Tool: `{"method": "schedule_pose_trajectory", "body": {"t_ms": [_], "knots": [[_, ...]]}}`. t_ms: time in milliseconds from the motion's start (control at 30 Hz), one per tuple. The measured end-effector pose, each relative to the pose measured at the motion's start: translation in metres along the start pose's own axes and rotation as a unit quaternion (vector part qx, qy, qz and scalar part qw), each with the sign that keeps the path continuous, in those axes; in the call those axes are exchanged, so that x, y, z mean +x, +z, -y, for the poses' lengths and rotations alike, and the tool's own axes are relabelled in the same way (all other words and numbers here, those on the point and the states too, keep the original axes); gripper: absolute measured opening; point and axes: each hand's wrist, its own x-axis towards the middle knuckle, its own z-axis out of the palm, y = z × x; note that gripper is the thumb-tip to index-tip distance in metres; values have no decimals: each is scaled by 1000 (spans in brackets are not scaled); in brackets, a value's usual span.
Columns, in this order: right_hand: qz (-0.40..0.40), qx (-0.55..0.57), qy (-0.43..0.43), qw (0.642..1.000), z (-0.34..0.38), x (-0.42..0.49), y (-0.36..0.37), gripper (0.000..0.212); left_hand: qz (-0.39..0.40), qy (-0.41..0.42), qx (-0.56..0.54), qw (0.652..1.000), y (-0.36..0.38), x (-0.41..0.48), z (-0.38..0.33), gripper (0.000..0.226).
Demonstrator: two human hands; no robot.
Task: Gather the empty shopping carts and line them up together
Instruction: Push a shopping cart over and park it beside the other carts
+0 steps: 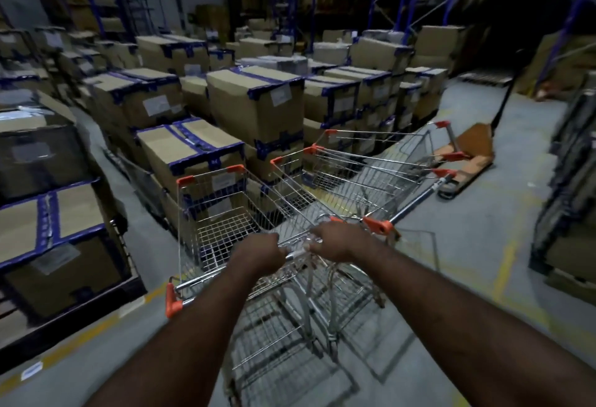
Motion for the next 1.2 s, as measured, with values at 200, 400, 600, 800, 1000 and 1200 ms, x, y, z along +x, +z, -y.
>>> {"method": "schedule_pose_trajectory", "body": {"t_ms": [200, 400, 600, 800, 1000, 1200], "knots": [[-58, 10, 60, 996, -36, -81, -29, 54, -49, 103, 32, 993, -23, -24, -64, 53], [-92, 17, 145, 985, -79, -193, -37, 59, -61, 206, 59, 975, -25, -63, -148, 60], [-121, 9, 254, 960, -145, -335, -53, 76, -56, 329, 99, 938, -22, -112, -278, 68], [-177, 21, 364, 914, -216, -500, -57, 77, -60, 435, 102, 892, -6, -190, -440, 72], [-170, 8, 486, 857, -272, -697, -36, 66, -24, 558, 69, 827, 39, -319, -621, 75], [-165, 14, 613, 773, -308, -888, -10, 74, 23, 670, 41, 741, 81, -463, -767, 80]]}}
